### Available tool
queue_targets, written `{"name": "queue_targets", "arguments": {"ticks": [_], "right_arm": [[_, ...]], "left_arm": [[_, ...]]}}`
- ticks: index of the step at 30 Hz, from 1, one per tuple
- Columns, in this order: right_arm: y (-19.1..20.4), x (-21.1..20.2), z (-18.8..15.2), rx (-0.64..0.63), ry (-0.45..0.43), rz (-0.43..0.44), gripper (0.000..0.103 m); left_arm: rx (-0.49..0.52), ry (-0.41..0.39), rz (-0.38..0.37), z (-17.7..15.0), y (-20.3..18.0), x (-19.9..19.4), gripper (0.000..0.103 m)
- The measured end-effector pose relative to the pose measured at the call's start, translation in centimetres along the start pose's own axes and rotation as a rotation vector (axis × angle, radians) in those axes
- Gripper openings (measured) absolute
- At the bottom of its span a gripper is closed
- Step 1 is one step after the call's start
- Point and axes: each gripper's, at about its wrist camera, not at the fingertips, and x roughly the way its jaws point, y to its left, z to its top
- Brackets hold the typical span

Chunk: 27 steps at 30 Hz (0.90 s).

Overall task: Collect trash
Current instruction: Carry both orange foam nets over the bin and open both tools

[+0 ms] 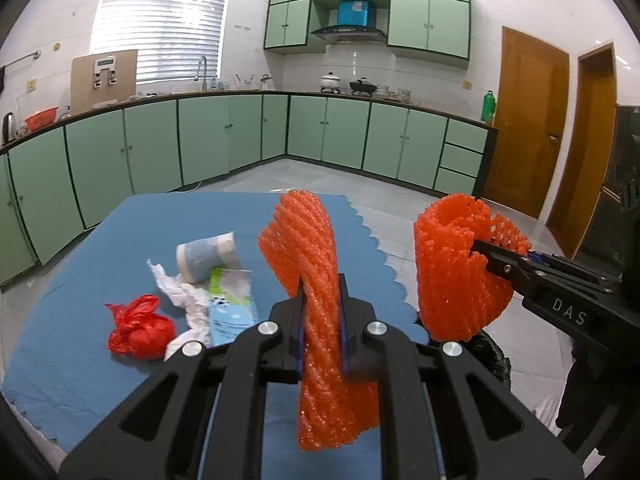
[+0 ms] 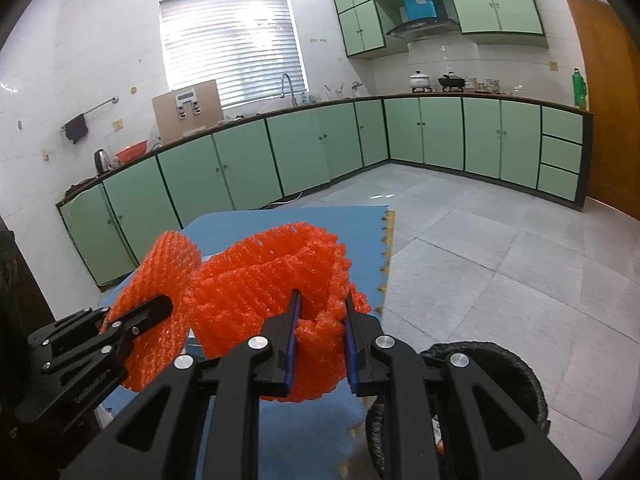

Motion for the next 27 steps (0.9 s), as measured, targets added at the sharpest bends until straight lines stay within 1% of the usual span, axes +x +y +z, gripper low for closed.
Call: {"name": "queue_targets", "arguments": {"ticks": [12,20,27], "right_arm": [[-3.8,-3.1,-0.9,0.039,-0.027,-0.079,0.019],[-7.4,-4.7,-1.5,0.074,-0.031,-0.156,0.019],[-10.4,-4.9,-1.9,0.098,-0.017,-0.218,0.019]], "left_arm": [[0.052,0.006,-0.091,-0.1,-4.5,1.1,0.011],[0.083,0.017,-0.158,-0.3,-7.9,2.8,0.011],[0.108,0.032,-0.215,-0.5,-11.0,5.1,0.011]]}}
